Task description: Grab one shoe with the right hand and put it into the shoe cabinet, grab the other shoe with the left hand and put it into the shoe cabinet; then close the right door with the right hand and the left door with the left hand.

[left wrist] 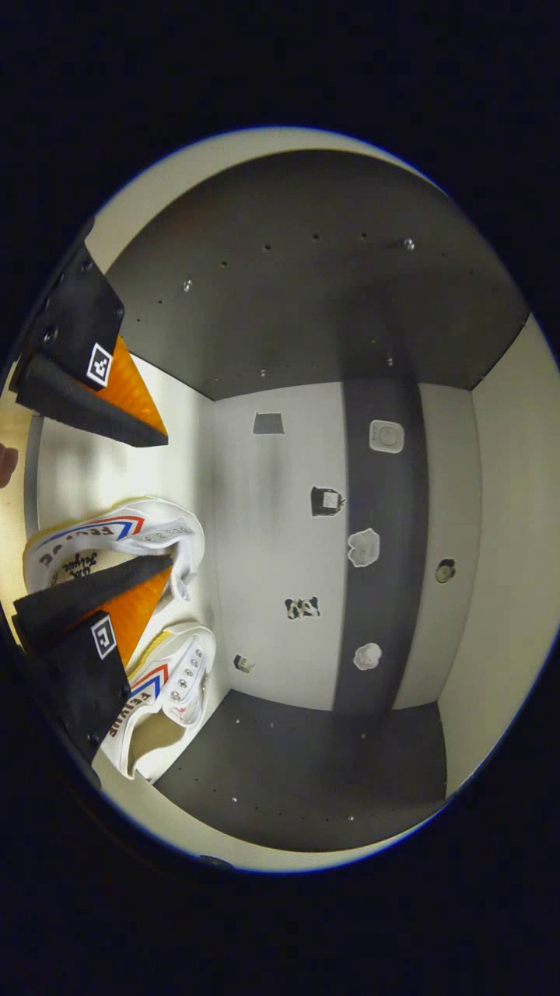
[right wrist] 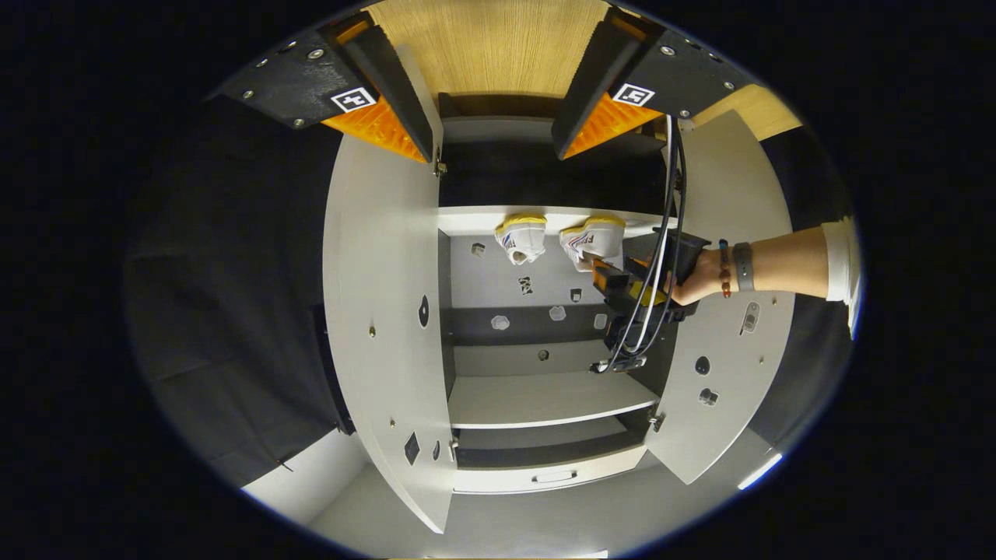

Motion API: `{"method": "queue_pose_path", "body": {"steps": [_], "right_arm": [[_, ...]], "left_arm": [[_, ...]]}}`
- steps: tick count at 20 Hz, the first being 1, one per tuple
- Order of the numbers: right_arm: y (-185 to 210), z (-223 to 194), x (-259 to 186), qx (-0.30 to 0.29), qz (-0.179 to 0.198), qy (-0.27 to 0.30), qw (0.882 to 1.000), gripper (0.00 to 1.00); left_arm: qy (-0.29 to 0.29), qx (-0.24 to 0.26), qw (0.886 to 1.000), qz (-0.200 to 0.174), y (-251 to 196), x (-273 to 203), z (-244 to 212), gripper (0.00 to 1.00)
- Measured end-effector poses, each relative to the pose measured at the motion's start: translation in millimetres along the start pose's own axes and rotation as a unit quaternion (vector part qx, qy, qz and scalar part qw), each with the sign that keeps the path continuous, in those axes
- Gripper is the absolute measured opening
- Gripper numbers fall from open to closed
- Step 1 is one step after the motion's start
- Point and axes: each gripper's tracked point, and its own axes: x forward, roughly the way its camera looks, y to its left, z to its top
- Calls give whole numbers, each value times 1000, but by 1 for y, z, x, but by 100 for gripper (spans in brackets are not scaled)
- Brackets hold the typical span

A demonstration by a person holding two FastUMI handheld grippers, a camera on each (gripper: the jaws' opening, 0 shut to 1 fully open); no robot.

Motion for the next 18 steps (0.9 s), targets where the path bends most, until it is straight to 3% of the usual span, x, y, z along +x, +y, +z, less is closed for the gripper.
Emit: {"method": "queue_pose_path", "body": {"steps": [4, 9, 10, 17, 18], "right_arm": [[0, 9, -2, -2, 4, -8, 1000, 94], [-3, 29, -3, 0, 4, -26, 1000, 98], [-3, 33, -4, 0, 5, -28, 1000, 94], [1, 46, -16, 10, 16, -36, 999, 91], [2, 45, -18, 8, 16, -35, 999, 94]], "left_arm": [[-71, -16, 997, -31, -9, -61, 18, 98], [-121, -29, 991, -53, -16, -146, 17, 97], [-131, -31, 989, -54, -16, -164, 15, 97], [-157, -51, 985, -40, -17, -259, -46, 97], [-150, -56, 986, -36, -18, -266, -61, 97]]}}
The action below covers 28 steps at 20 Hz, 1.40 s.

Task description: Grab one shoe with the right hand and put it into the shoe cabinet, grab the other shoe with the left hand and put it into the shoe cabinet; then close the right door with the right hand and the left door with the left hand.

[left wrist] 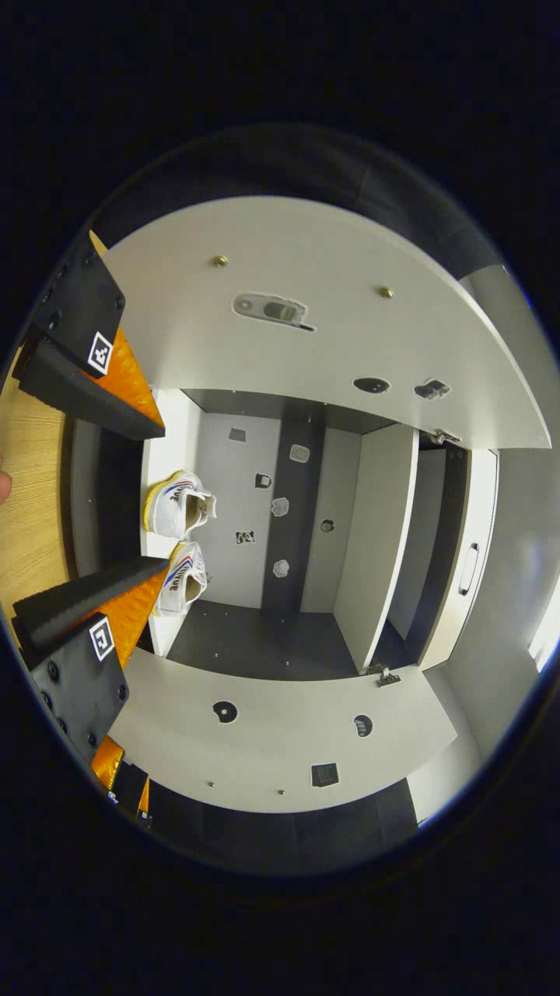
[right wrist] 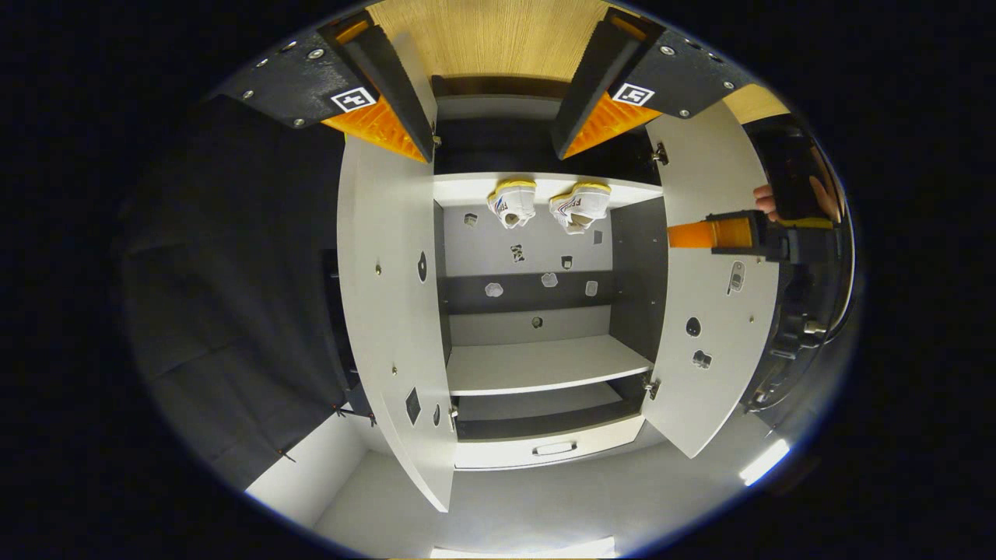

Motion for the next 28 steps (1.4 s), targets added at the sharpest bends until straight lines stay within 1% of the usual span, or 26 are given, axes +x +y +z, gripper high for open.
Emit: {"method": "queue_pose_path", "body": {"steps": [2, 3, 4, 5, 6, 7, 8, 9, 10, 13, 15, 17, 19, 20, 21, 22, 25, 27, 28], "right_arm": [[0, -1, -7, -3, 1, 0, 1000, 94], [0, 0, -12, -2, 3, -2, 1000, 94], [-2, 2, -15, -1, 4, -5, 1000, 91], [-5, 6, -20, 0, 3, -6, 1000, 91], [-10, 14, -24, 2, 2, -10, 1000, 94], [-16, 29, -28, 5, 1, -17, 1000, 91], [-24, 46, -31, 8, -1, -26, 1000, 94], [-36, 65, -33, 8, -1, -33, 999, 98], [-51, 82, -34, 4, -6, -37, 999, 94], [-106, 127, -33, -16, -28, -47, 998, 94], [-145, 150, -21, -25, -48, -50, 997, 94], [-178, 157, -1, -35, -64, -46, 996, 94], [-196, 157, 20, -33, -71, -42, 996, 94], [-199, 158, 32, -30, -70, -41, 996, 94], [-203, 159, 41, -28, -68, -39, 997, 98], [-204, 158, 50, -28, -66, -37, 997, 94], [-200, 150, 59, -29, -54, -33, 998, 94], [-199, 152, 61, -37, -56, -40, 997, 91], [-197, 152, 63, -38, -55, -41, 997, 90]], "left_arm": [[10, -7, 1000, 7, 2, -20, -25, 97], [6, -9, 1000, 12, 3, -26, -30, 97], [-1, -9, 1000, 18, 3, -33, -37, 97], [-3, -4, 1000, 23, 5, -38, -46, 97], [-1, 2, 1000, 28, 6, -45, -52, 97], [1, 8, 999, 33, 6, -50, -57, 97], [-2, 12, 999, 36, 5, -54, -60, 97], [-4, 14, 999, 36, 3, -58, -61, 97], [-4, 12, 999, 34, 0, -61, -63, 97], [1, 2, 1000, 28, -8, -64, -67, 97], [5, -3, 1000, 22, -12, -63, -70, 97], [6, -1, 1000, 21, -11, -62, -71, 97], [7, 3, 1000, 23, -9, -62, -71, 97], [8, 5, 1000, 25, -8, -62, -71, 97], [10, 7, 1000, 28, -7, -62, -73, 97], [15, 7, 999, 30, -5, -62, -75, 97], [24, 0, 999, 36, -2, -63, -81, 97], [27, -3, 999, 42, 1, -63, -83, 97], [29, -4, 999, 42, 1, -63, -83, 97]]}}
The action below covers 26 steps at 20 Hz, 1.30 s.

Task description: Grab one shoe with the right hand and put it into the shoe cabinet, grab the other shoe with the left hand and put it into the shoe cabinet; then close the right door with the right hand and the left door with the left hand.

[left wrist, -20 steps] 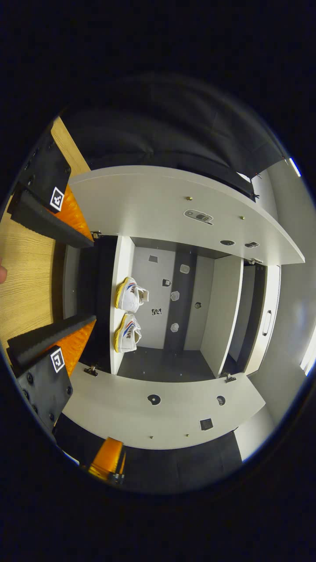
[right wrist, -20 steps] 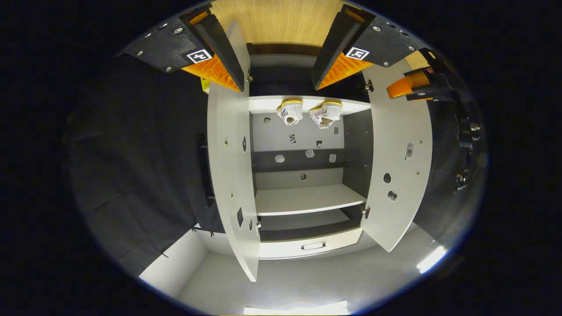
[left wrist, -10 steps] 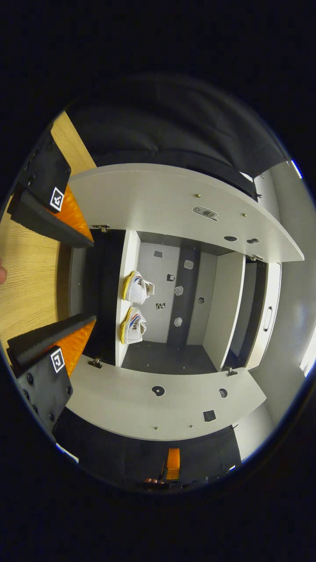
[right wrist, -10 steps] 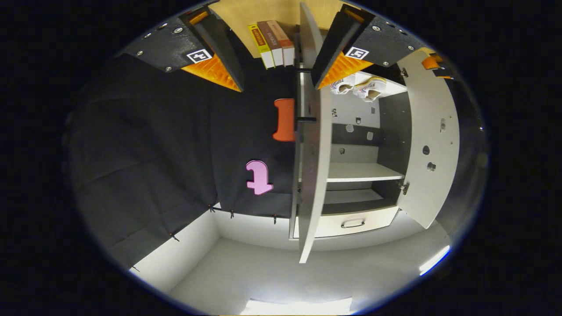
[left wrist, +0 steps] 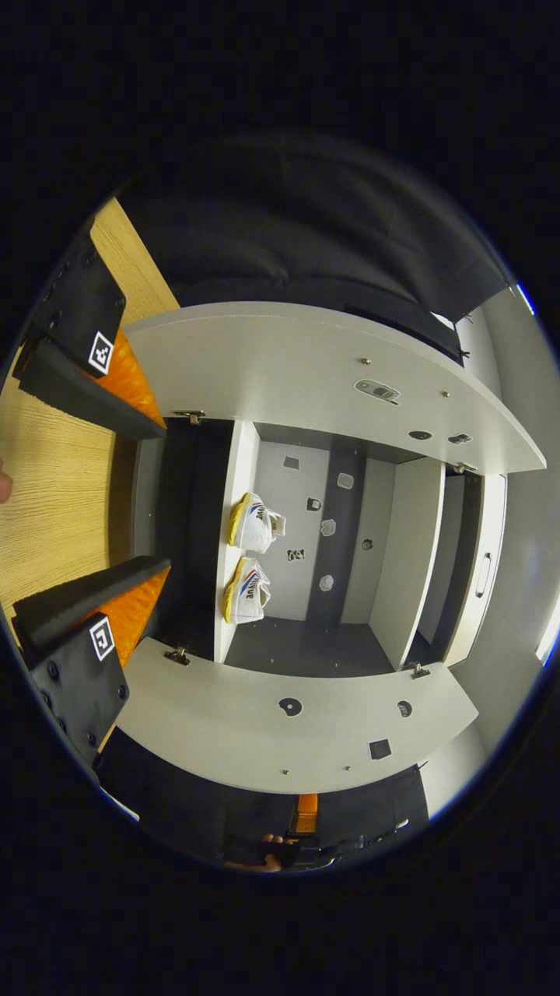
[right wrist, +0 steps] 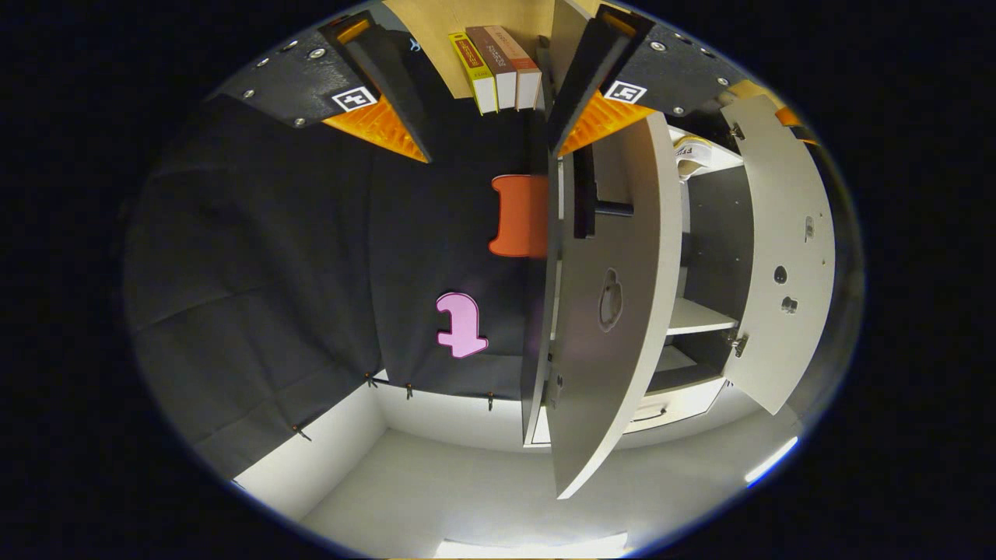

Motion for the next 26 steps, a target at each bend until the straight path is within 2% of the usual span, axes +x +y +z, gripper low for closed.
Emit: {"method": "queue_pose_path", "body": {"steps": [3, 10, 19, 20, 21, 23, 26], "right_arm": [[12, -2, -2, 8, 10, 2, 1000, 89], [73, -2, -7, 15, 60, 2, 998, 88], [157, -3, 7, 29, 127, -4, 991, 88], [168, -2, 11, 38, 138, -6, 990, 88], [175, -3, 15, 45, 145, -6, 988, 82], [190, -8, 27, 48, 149, 0, 988, 91], [222, -18, 44, 59, 173, 11, 983, 91]], "left_arm": [[-1, 1, 1000, -4, -4, 2, 0, 97], [3, 3, 1000, -20, -7, 4, -3, 97], [2, 3, 1000, -5, 19, 1, -2, 97], [2, 3, 1000, -3, 22, 0, -2, 99], [3, 2, 1000, 0, 26, 0, -2, 99], [4, -1, 1000, 7, 33, -2, -3, 97], [4, -2, 1000, 20, 46, -4, -2, 97]]}}
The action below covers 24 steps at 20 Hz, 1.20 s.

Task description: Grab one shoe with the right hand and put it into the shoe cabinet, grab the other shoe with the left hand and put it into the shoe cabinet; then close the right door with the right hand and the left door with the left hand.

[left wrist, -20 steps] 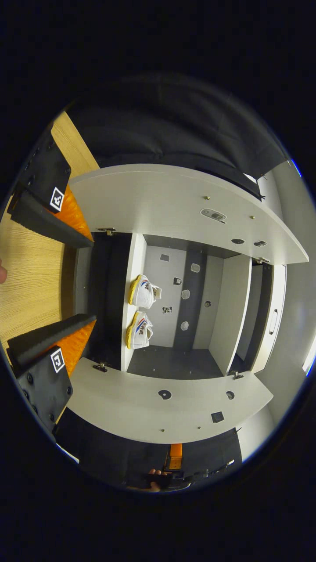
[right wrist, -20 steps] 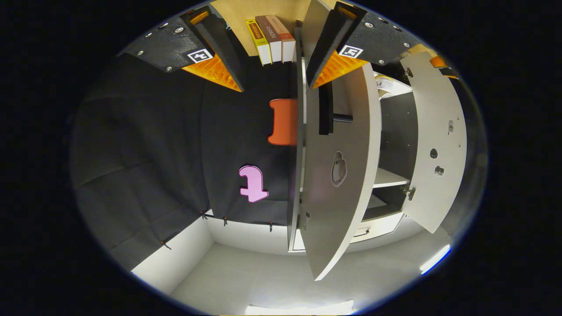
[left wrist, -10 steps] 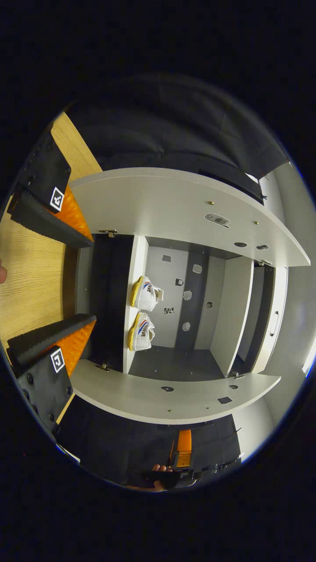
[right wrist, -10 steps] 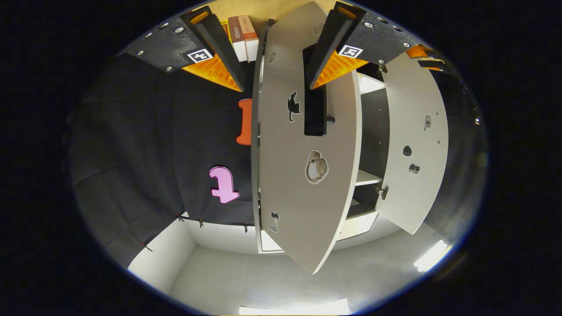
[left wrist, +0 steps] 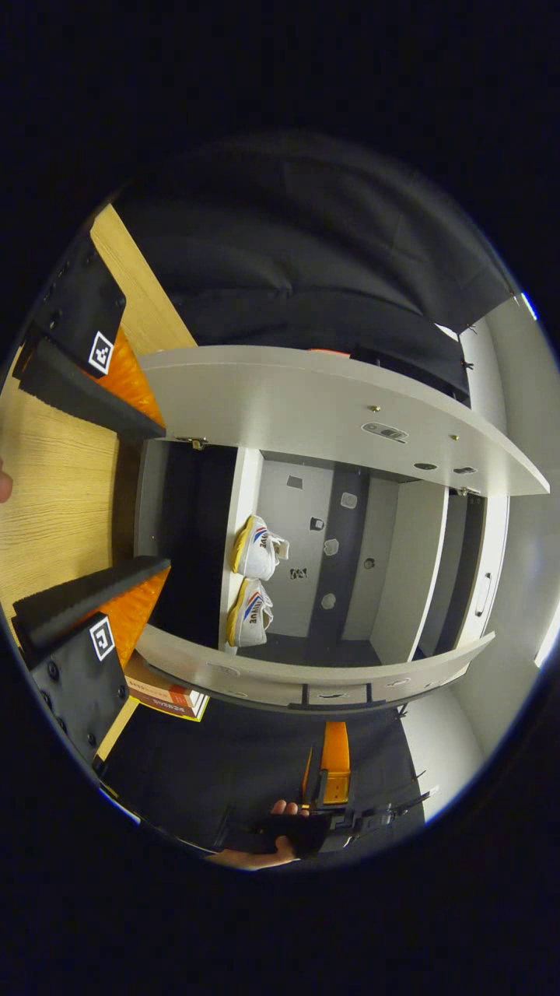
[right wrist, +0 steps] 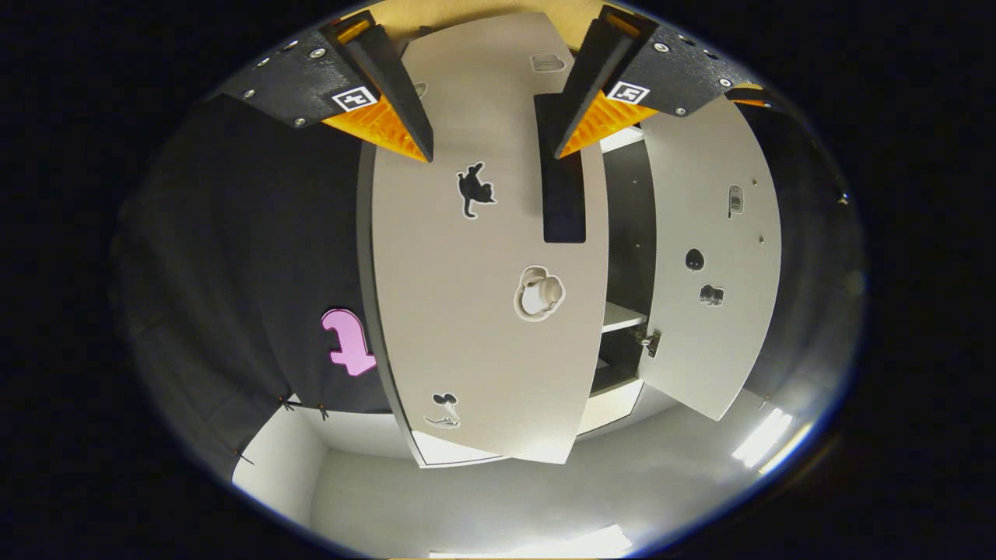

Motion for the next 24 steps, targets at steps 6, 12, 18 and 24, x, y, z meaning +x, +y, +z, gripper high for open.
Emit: {"method": "queue_pose_path", "body": {"steps": [6, 12, 18, 24], "right_arm": [[11, -9, 21, -27, -9, -8, 1000, 91], [14, -16, 42, -18, -18, -4, 1000, 92], [16, -22, 60, 5, -31, 3, 1000, 91], [16, -23, 68, 0, -43, 3, 999, 92]], "left_arm": [[2, 1, 1000, 20, 16, -7, 1, 97], [-5, 8, 1000, 16, 15, -9, 7, 97], [-4, 7, 1000, -1, 2, -7, 6, 97], [1, 2, 1000, -25, -15, -9, 2, 94]]}}
